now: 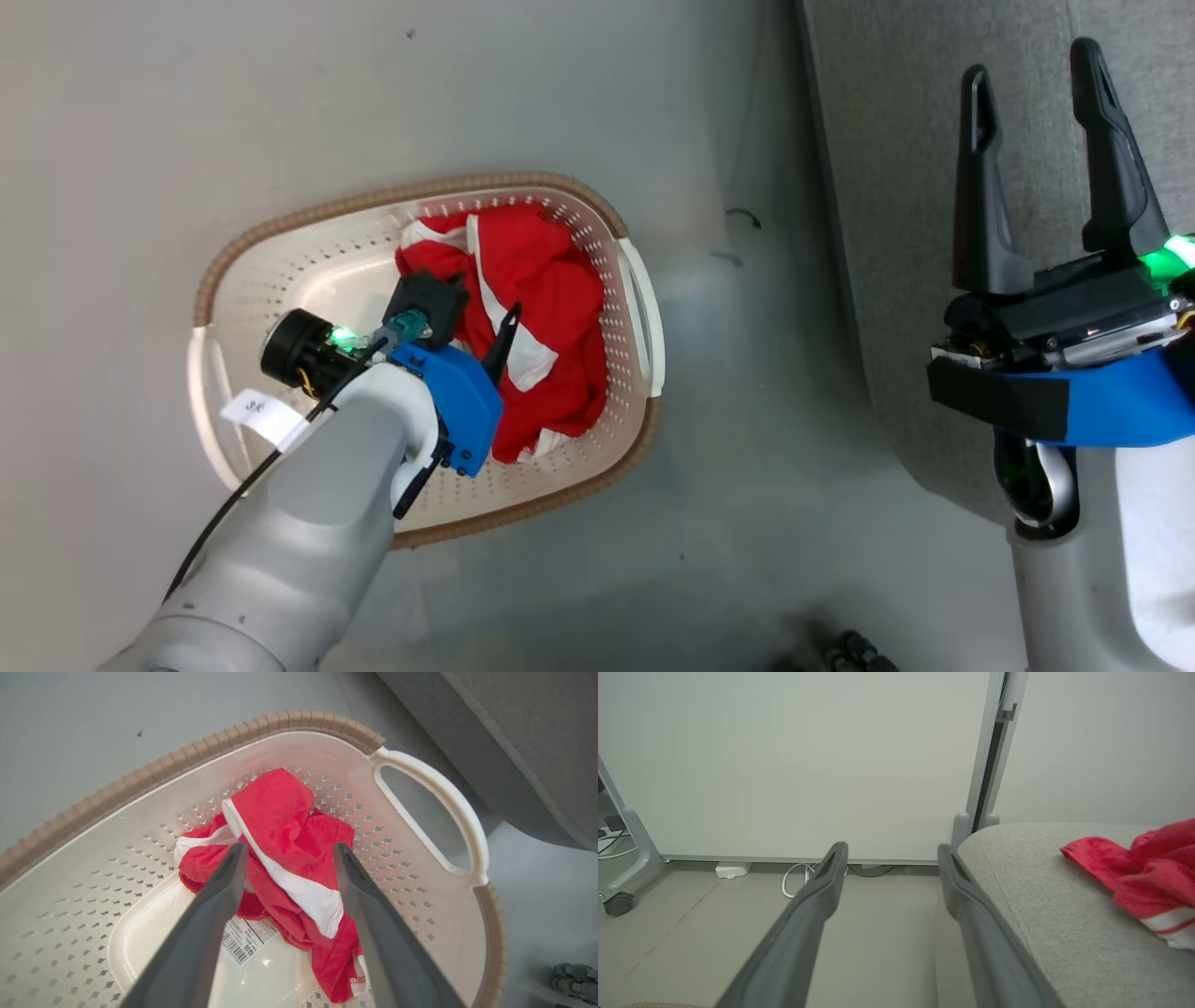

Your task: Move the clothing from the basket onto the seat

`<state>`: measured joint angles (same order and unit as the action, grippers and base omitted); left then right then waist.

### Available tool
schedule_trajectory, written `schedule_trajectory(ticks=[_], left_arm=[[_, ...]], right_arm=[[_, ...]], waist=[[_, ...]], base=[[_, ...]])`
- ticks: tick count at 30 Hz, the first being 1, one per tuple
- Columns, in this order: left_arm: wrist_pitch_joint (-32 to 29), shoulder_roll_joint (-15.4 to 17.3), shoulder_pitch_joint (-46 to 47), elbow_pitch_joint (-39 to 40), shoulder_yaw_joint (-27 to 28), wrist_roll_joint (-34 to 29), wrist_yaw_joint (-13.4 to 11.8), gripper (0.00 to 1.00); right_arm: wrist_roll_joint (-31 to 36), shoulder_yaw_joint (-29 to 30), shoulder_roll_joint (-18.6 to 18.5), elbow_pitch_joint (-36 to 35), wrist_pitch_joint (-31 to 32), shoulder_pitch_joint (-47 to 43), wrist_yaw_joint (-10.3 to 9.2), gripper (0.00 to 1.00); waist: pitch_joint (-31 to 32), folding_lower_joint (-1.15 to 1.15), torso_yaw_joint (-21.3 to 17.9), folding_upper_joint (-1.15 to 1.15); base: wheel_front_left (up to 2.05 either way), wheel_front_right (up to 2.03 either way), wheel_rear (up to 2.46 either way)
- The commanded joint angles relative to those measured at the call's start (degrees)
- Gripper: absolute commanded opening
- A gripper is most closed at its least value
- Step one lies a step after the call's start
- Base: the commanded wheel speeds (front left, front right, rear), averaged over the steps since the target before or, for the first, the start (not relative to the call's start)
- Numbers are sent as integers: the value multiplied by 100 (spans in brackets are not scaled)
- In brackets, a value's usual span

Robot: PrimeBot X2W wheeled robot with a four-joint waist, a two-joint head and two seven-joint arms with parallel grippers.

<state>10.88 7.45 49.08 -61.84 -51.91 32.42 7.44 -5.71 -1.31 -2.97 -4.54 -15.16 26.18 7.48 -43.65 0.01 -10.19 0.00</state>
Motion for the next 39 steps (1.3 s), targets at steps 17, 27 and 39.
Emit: schedule_trajectory(ticks=[17, 27, 39], left_arm=[[-473, 341, 819, -265, -848, 1083, 3, 100], [-444, 196, 1160, -452, -1095, 1530, 4, 100], [-95, 74, 1342, -463, -1556, 1822, 4, 0]], right_arm=[[-167, -153, 13, -330, 1, 178, 3, 100], [-157, -198, 13, -428, 1, 82, 3, 100], [-99, -181, 13, -395, 2, 120, 3, 100]], waist=[[-1228, -1, -339, 0], [-1557, -1, -324, 0], [-1492, -1, -180, 0]], base=[[0, 0, 0], [0, 0, 0], [0, 0, 0]])
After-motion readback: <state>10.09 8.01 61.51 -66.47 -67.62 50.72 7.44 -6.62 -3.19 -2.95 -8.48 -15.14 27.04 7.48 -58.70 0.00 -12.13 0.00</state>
